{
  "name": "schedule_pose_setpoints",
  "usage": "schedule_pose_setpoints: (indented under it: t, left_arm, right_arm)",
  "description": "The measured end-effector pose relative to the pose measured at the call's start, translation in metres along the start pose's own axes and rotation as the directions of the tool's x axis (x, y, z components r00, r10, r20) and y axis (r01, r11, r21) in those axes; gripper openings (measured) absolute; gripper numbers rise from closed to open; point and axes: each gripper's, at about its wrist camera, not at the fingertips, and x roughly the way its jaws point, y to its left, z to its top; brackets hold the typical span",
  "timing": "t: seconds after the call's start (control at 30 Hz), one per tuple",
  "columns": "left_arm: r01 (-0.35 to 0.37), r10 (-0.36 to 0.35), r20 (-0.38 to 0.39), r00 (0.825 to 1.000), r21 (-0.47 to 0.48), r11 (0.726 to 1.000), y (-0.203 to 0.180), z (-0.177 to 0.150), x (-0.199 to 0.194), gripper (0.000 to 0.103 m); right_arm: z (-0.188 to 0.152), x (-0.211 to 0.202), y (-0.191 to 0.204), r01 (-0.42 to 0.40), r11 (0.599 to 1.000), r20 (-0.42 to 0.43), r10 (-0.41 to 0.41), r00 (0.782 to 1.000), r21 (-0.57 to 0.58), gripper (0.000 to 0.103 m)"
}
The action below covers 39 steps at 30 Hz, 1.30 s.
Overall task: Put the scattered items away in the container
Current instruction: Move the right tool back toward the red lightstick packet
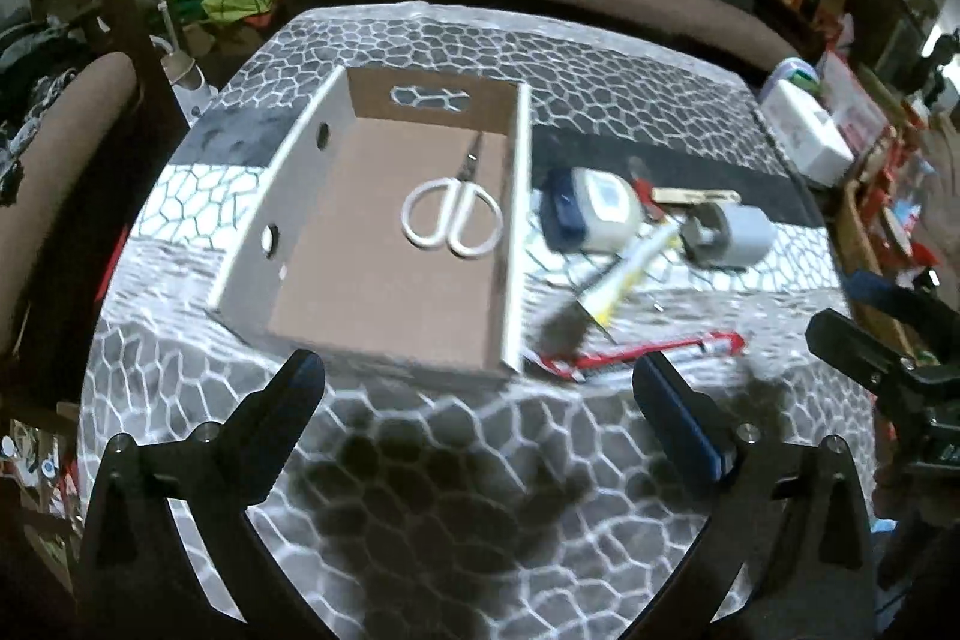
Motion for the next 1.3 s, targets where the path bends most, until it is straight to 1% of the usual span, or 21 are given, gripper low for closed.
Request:
schedule_pose_setpoints:
  t: [0.23, 0.33, 0.47, 0.53, 0.6, 0.77, 0.87, 0.97, 1.03, 1.1, 1.13, 1.2, 1.3]
  left_arm:
    - [0.013, -0.013, 0.004, 1.000, 0.013, 1.000, -0.034, -0.030, -0.009, 0.103]
    - [0.023, -0.022, -0.006, 1.000, 0.022, 1.000, -0.048, -0.042, -0.007, 0.103]
    - [0.030, -0.030, -0.002, 1.000, 0.040, 0.999, -0.064, -0.056, -0.003, 0.103]
    - [0.063, -0.063, 0.007, 0.998, 0.045, 0.997, -0.071, -0.063, 0.001, 0.103]
    - [0.093, -0.094, 0.012, 0.996, 0.056, 0.994, -0.077, -0.070, 0.008, 0.103]
    - [0.119, -0.122, 0.022, 0.992, 0.100, 0.988, -0.087, -0.083, 0.027, 0.103]
    - [0.134, -0.136, 0.014, 0.991, 0.095, 0.986, -0.086, -0.086, 0.038, 0.103]
    - [0.146, -0.148, 0.016, 0.989, 0.083, 0.986, -0.081, -0.082, 0.048, 0.103]
    - [0.156, -0.158, 0.017, 0.987, 0.087, 0.984, -0.079, -0.078, 0.054, 0.103]
    - [0.172, -0.174, 0.017, 0.985, 0.078, 0.982, -0.076, -0.076, 0.058, 0.103]
    - [0.179, -0.181, 0.018, 0.983, 0.071, 0.981, -0.075, -0.075, 0.060, 0.103]
    - [0.198, -0.199, 0.011, 0.980, 0.053, 0.979, -0.073, -0.076, 0.065, 0.103]
    - [0.205, -0.205, -0.011, 0.979, 0.035, 0.978, -0.071, -0.078, 0.073, 0.103]
  right_arm:
    - [-0.033, -0.019, -0.027, -0.002, 0.999, 0.000, 0.002, 1.000, 0.034, 0.103]
    - [-0.045, -0.024, -0.039, -0.004, 0.999, -0.002, 0.004, 1.000, 0.050, 0.103]
    - [-0.060, -0.030, -0.061, 0.000, 0.997, 0.013, -0.001, 1.000, 0.077, 0.103]
    - [-0.068, -0.031, -0.076, 0.002, 0.995, 0.021, -0.004, 1.000, 0.099, 0.103]
    - [-0.078, -0.030, -0.092, -0.011, 0.991, 0.024, 0.008, 1.000, 0.130, 0.103]
    - [-0.099, -0.020, -0.123, -0.026, 0.982, 0.018, 0.023, 1.000, 0.187, 0.103]
    - [-0.106, -0.011, -0.132, -0.047, 0.977, 0.021, 0.043, 0.999, 0.208, 0.103]
    - [-0.105, 0.000, -0.131, -0.082, 0.976, 0.018, 0.080, 0.997, 0.200, 0.103]
    - [-0.100, 0.007, -0.125, -0.107, 0.979, 0.018, 0.105, 0.994, 0.172, 0.099]
    - [-0.093, 0.016, -0.117, -0.141, 0.979, 0.012, 0.141, 0.990, 0.146, 0.087]
    - [-0.091, 0.023, -0.114, -0.154, 0.978, 0.005, 0.155, 0.988, 0.143, 0.084]
    - [-0.086, 0.038, -0.111, -0.184, 0.971, -0.012, 0.188, 0.982, 0.151, 0.068]
    - [-0.081, 0.060, -0.113, -0.200, 0.962, -0.024, 0.208, 0.978, 0.185, 0.055]
